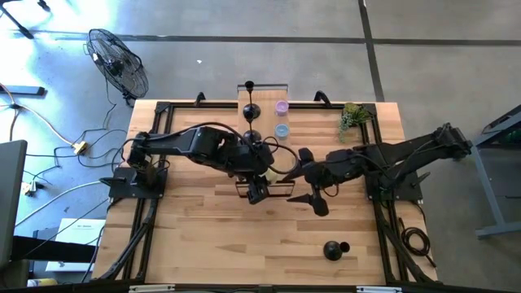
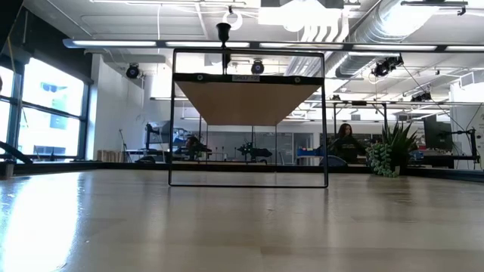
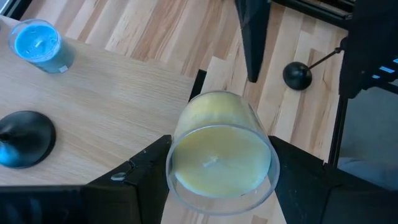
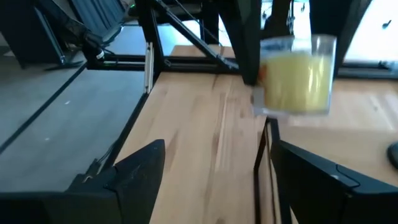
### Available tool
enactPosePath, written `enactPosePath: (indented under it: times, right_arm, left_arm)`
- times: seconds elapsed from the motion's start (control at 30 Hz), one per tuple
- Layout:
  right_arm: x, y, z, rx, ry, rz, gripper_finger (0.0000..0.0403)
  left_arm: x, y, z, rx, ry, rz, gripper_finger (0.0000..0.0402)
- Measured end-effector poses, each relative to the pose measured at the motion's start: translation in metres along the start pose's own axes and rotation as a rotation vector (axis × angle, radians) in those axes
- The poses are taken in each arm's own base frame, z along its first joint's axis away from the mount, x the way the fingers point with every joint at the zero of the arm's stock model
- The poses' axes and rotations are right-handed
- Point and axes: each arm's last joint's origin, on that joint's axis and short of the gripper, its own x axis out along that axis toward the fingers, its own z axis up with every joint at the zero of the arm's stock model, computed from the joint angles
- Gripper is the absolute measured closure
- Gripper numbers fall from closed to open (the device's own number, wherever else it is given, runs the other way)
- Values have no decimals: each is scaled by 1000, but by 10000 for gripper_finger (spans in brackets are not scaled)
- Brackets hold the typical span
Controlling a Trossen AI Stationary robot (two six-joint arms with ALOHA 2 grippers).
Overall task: Pick & Place candle stick holders
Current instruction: Put the yellow scented candle on the shelf
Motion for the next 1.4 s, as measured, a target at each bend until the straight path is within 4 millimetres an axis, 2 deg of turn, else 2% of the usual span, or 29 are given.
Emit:
enactPosePath:
  times: [0.13, 0.43, 0.67, 0.9, 1.17, 1.4]
  right_arm:
    - [0, -7, -2, 64, 39, 36, 101]
    - [1, -7, 7, 11, -55, 40, 93]
    - [1, -8, 7, -15, -64, 20, 88]
    - [1, -10, 7, -12, -60, 12, 58]
    - [1, -16, 7, 79, -56, -22, 10]
    - [0, -16, 7, 81, -57, -22, 4]
  left_arm:
    - [0, 0, 0, -6, 0, 0, 178]
    - [0, 0, 0, -11, 2, 0, 178]
    - [0, 2, -3, -28, 32, 18, 178]
    - [0, 2, -4, -40, 42, 24, 178]
    - [0, 2, -4, -40, 42, 24, 178]
    - [0, 2, -4, -39, 42, 24, 178]
